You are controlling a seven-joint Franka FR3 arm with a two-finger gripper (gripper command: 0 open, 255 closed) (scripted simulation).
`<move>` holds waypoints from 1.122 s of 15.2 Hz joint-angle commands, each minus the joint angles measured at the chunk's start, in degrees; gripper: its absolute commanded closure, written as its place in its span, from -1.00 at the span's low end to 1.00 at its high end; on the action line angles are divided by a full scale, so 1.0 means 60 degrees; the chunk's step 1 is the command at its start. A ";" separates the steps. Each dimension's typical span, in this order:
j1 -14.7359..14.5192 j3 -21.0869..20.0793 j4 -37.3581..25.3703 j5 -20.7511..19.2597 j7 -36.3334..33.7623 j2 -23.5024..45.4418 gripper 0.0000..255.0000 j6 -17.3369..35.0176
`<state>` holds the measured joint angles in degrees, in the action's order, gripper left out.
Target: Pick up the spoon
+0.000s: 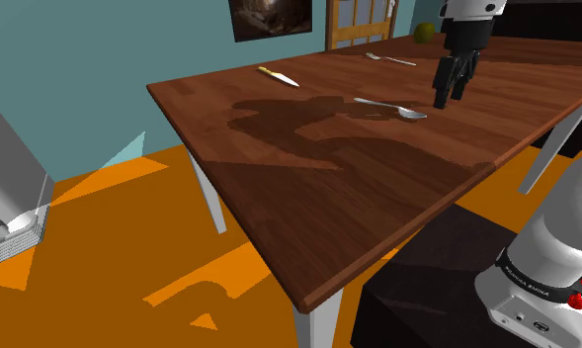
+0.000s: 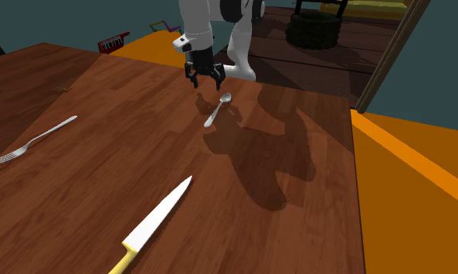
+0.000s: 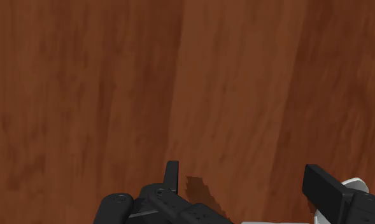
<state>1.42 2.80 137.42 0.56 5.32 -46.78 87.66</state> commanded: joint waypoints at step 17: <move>-0.0360 -0.0738 -0.3373 0.1583 -0.1827 0.4135 -1.00 0.0046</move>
<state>-0.76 -1.64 116.41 10.05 -5.76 -21.86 87.29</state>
